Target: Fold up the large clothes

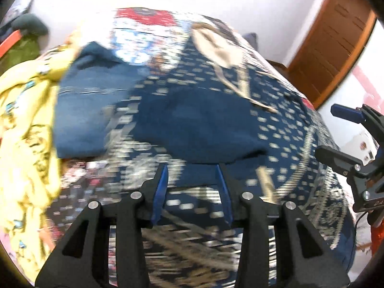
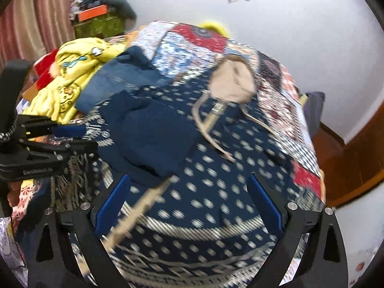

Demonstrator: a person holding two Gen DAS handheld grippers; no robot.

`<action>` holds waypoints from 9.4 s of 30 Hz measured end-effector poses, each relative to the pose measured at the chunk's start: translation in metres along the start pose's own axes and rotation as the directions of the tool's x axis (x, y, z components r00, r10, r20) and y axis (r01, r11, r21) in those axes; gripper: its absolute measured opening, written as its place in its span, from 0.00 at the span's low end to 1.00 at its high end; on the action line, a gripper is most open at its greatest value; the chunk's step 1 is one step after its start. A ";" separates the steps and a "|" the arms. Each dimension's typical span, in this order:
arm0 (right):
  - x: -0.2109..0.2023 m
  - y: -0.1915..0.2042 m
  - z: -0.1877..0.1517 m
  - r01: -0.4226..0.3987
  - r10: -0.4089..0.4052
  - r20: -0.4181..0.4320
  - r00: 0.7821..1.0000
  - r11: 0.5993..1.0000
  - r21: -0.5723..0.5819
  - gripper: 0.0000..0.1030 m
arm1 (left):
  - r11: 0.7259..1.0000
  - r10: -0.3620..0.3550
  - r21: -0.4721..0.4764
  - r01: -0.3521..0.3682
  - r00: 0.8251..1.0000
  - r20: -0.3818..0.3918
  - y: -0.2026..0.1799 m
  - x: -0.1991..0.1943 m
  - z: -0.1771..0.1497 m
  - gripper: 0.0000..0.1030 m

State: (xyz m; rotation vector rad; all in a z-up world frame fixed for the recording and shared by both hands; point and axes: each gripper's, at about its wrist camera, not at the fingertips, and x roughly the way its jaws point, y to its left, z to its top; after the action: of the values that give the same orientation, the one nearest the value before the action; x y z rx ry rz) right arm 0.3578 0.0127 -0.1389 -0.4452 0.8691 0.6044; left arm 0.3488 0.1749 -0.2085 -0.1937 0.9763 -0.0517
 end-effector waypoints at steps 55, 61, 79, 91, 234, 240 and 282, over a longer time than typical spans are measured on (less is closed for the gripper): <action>-0.045 -0.128 0.000 0.021 -0.121 0.236 0.964 0.922 0.388 0.12 | 0.943 0.219 -0.247 -0.223 0.975 -0.046 0.077 0.061 -0.019 0.47; -0.025 -0.153 -0.036 0.024 -0.099 0.155 0.983 0.904 0.428 0.12 | 0.915 0.317 -0.259 -0.309 0.948 -0.012 0.075 0.059 -0.016 0.53; 0.046 -0.173 -0.114 0.074 -0.025 -0.119 0.993 0.902 0.426 0.25 | 0.913 0.282 -0.277 -0.301 0.954 -0.107 0.088 0.057 -0.044 0.66; -0.016 -0.213 -0.149 0.100 -0.046 -0.114 0.992 0.844 0.528 0.47 | 0.970 0.224 -0.096 -0.225 0.974 -0.018 0.031 -0.001 -0.030 0.66; -0.051 -0.228 -0.179 0.201 -0.166 -0.112 0.980 0.815 0.543 0.58 | 0.788 -0.013 0.613 0.054 0.997 -0.071 -0.335 0.101 0.025 0.76; -0.038 -0.231 -0.192 0.202 -0.150 -0.139 0.979 0.814 0.545 0.58 | 0.713 -0.017 0.698 0.073 0.996 -0.087 -0.371 0.117 0.017 0.79; 0.050 -0.169 -0.127 0.036 0.108 -0.208 0.972 0.808 0.588 0.59 | 0.984 0.071 0.167 -0.061 0.996 -0.053 -0.064 0.065 0.024 0.08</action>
State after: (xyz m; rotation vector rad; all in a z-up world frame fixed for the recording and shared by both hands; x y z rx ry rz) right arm 0.4207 -0.1734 -0.2324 0.0764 1.2379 0.2875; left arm 0.4083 0.1067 -0.2369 -0.0068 1.0309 -0.0778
